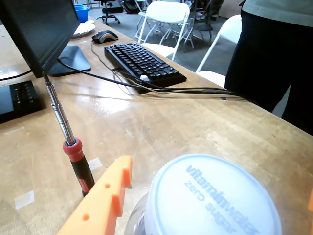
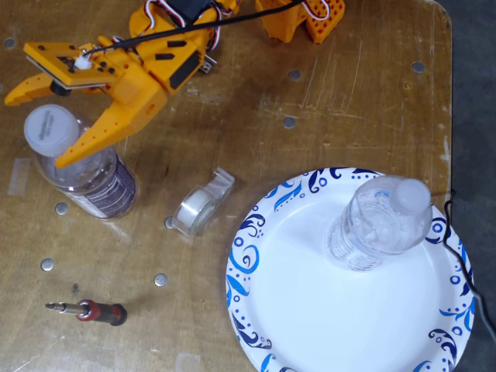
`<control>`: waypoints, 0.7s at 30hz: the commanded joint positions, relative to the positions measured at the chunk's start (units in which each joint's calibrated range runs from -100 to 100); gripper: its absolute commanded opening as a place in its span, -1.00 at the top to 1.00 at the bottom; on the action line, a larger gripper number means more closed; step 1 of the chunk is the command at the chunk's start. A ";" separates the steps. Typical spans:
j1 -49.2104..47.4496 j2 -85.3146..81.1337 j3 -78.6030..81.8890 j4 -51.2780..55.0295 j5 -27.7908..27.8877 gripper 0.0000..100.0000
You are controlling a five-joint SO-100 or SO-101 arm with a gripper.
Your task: Move the bottles to the plate
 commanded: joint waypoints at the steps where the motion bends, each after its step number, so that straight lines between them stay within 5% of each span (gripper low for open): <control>1: 0.41 -0.22 -2.37 -0.80 -0.25 0.26; 11: 1.71 4.16 -2.28 -7.16 -0.25 0.71; 21: 2.68 6.27 -2.10 -10.99 -0.20 0.74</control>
